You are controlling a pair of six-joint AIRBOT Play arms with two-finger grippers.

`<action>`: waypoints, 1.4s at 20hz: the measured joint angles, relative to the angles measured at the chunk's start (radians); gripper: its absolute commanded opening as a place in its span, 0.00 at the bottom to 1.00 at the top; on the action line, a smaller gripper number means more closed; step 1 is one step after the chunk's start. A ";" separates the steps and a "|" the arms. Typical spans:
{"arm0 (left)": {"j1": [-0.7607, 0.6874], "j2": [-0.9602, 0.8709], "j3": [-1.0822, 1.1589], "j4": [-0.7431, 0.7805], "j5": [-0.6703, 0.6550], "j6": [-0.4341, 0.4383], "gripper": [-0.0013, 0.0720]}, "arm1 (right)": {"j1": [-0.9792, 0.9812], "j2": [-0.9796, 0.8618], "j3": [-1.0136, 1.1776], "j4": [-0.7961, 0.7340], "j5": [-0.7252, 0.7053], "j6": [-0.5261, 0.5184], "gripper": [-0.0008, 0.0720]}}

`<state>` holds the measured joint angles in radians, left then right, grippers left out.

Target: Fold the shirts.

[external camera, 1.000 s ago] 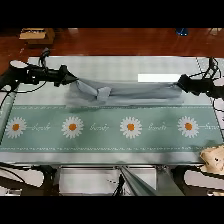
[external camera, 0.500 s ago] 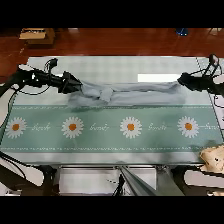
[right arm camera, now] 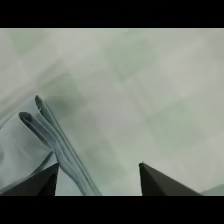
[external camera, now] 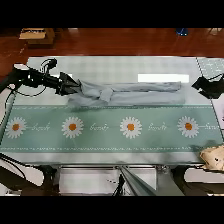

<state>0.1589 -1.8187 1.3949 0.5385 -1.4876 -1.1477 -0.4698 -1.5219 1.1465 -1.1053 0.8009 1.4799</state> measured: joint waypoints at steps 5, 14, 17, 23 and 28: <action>-0.020 0.001 0.000 0.000 -0.003 0.012 0.76 | 0.015 -0.124 0.004 0.271 0.031 -0.093 0.82; -0.026 0.000 0.000 -0.003 -0.005 0.017 0.64 | 0.153 -0.186 0.002 0.378 -0.098 -0.179 0.06; -0.031 0.001 0.000 -0.043 -0.007 0.019 0.40 | 0.164 -0.097 0.004 0.375 -0.093 -0.254 0.05; -0.112 0.042 0.000 -0.193 0.005 0.067 0.04 | 0.173 0.164 0.004 0.287 0.016 -0.299 0.05; -0.286 0.074 0.000 -0.232 0.139 0.083 0.04 | 0.191 0.392 0.003 0.239 0.111 -0.224 0.05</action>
<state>-0.1272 -1.7451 1.3949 0.3065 -1.3487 -1.0645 -0.2787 -1.1297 1.1500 -0.8665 0.9123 1.2560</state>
